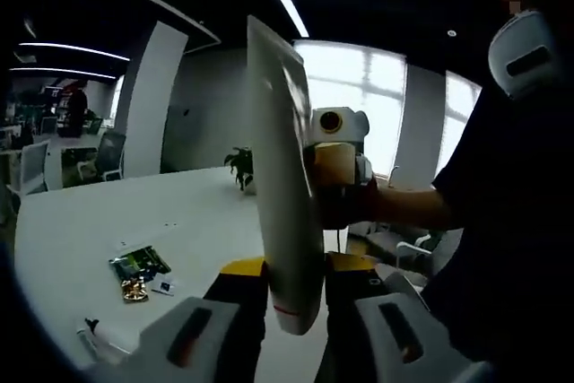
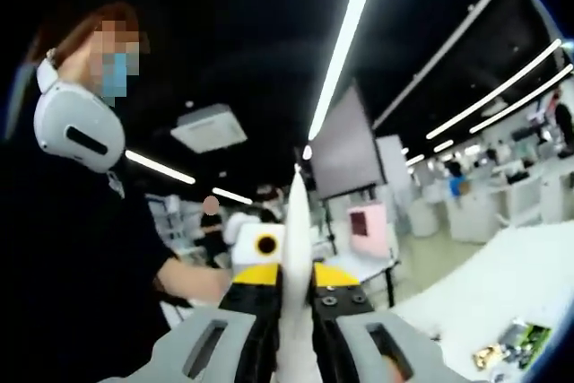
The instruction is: Arrange the skincare products in the storage area until every visible bottle or jar stands upright without overlapping.
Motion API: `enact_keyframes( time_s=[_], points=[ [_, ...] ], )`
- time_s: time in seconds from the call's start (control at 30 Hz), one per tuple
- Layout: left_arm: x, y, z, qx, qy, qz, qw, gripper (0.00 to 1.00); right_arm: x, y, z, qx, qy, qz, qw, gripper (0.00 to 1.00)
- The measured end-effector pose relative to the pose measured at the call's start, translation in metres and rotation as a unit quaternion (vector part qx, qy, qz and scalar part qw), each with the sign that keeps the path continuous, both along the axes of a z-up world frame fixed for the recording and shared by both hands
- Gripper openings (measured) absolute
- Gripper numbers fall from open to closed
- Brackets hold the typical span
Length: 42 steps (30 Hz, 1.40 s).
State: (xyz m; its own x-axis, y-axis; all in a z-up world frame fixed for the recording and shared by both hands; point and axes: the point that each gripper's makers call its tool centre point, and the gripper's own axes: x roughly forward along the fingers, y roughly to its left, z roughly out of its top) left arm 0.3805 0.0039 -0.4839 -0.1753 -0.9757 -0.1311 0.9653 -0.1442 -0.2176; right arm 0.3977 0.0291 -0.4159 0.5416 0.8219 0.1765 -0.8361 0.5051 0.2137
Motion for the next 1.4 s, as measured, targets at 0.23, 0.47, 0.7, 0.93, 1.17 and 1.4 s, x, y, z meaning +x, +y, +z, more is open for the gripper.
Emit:
enact_keyframes(
  time_s=[0.23, 0.47, 0.7, 0.93, 1.17, 1.4],
  points=[
    [0.000, -0.003, 0.004, 0.004, -0.002, -0.010, 0.9999, 0.26, 0.001, -0.002, 0.004, -0.015, -0.008, -0.014, 0.9998, 0.05],
    [0.004, -0.008, -0.004, 0.022, -0.029, -0.014, 0.9992, 0.25, 0.004, -0.006, -0.003, -0.051, 0.014, -0.023, 0.9983, 0.08],
    [0.007, -0.011, -0.011, 0.050, -0.055, -0.016, 0.9971, 0.25, 0.005, -0.009, -0.010, -0.077, 0.018, -0.025, 0.9965, 0.09],
    [0.009, -0.013, -0.018, 0.062, -0.062, -0.018, 0.9960, 0.25, 0.006, -0.011, -0.013, -0.108, 0.015, -0.022, 0.9938, 0.09],
    [0.013, -0.013, -0.024, 0.069, -0.059, -0.012, 0.9958, 0.25, 0.010, -0.013, -0.018, -0.120, 0.005, -0.026, 0.9924, 0.07],
    [0.018, -0.011, -0.023, 0.065, -0.053, -0.010, 0.9964, 0.26, 0.010, -0.010, -0.016, -0.116, -0.022, -0.021, 0.9928, 0.03]
  ],
)
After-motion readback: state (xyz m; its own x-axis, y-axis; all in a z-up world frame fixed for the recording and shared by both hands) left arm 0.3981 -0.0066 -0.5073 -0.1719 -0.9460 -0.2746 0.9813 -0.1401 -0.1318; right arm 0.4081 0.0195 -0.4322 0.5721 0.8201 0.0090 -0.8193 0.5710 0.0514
